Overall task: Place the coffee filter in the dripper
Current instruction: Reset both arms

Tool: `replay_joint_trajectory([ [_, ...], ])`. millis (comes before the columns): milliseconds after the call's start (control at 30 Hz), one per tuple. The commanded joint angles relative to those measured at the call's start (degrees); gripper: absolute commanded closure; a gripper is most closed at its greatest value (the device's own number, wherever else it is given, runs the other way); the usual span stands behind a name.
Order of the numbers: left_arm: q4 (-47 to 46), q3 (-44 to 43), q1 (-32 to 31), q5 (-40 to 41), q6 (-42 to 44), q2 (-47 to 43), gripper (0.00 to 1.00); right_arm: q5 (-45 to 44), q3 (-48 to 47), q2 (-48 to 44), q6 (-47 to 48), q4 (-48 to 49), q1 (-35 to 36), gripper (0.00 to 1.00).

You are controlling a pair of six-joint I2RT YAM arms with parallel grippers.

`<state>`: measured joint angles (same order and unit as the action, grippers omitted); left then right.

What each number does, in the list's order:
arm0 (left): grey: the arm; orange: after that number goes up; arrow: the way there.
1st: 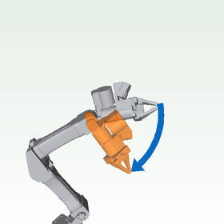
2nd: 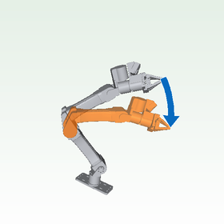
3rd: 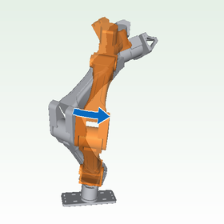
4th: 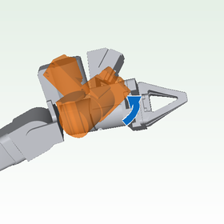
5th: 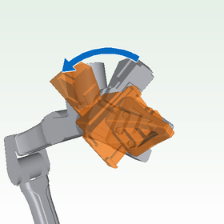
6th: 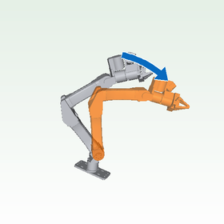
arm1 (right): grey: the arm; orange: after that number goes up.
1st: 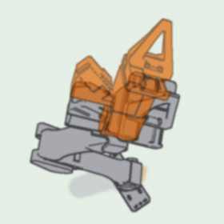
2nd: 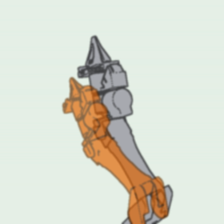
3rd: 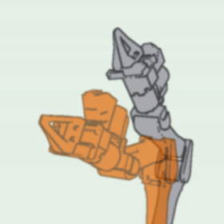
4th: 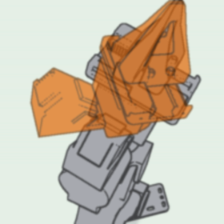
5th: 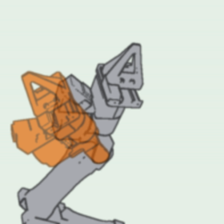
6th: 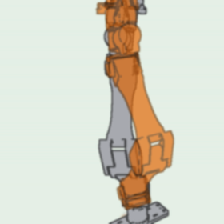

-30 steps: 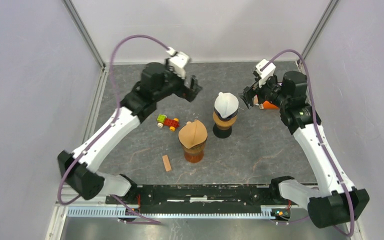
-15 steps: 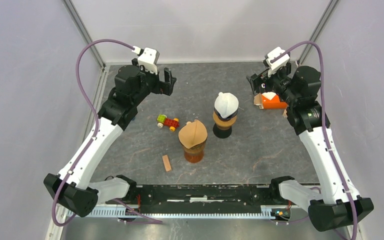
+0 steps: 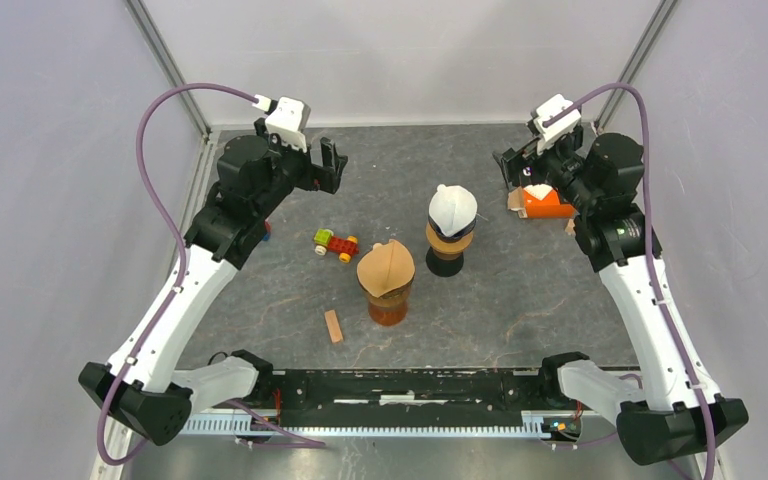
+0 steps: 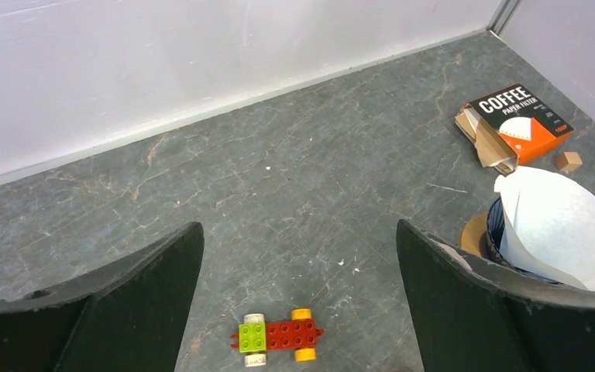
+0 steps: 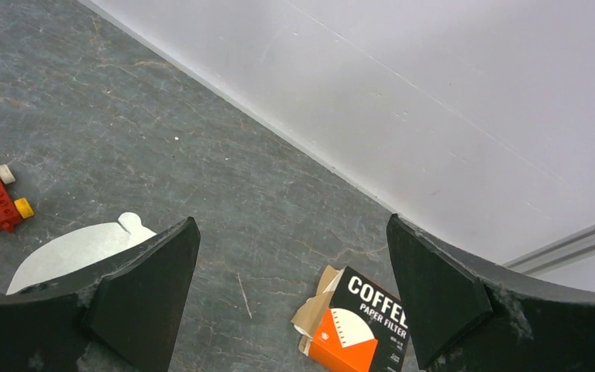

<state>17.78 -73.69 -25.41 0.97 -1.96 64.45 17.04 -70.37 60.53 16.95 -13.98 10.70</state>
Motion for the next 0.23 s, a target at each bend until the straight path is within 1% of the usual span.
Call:
replay_joint_trajectory([
  [0,-0.36,-0.8,0.27,-0.71,0.47,-0.5,0.0,1.19,0.31,-1.11,-0.43,2.19,-0.29,0.02],
  [200,-0.69,-0.39,0.27,-0.71,0.54,-0.35,0.0,1.69,0.27,-1.1,-0.3,2.06,-0.25,0.02],
])
